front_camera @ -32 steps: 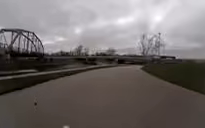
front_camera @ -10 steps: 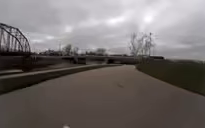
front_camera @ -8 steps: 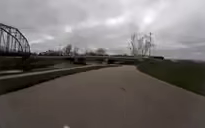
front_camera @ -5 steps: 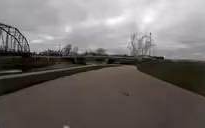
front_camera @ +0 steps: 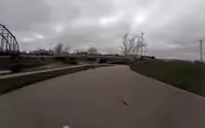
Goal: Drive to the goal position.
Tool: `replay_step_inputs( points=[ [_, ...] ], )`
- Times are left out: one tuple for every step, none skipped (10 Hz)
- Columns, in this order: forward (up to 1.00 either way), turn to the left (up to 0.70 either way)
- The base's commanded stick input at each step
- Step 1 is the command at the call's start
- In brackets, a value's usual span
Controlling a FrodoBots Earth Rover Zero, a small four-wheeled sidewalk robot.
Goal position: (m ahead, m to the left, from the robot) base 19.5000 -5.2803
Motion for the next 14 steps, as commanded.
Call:
replay_step_inputs(
  points=[
    [1.0,0.0],
    [1.0,0.0],
    [1.0,0.0],
    [1.0,0.0],
    [1.0,0.0],
    [1.0,0.0],
    [1.0,0.0],
    [1.0,0.0],
    [1.0,0.0],
    [1.0,0.0],
    [1.0,0.0],
    [1.0,0.0],
    [1.0,0.0],
    [1.0,0.0]
  ],
)
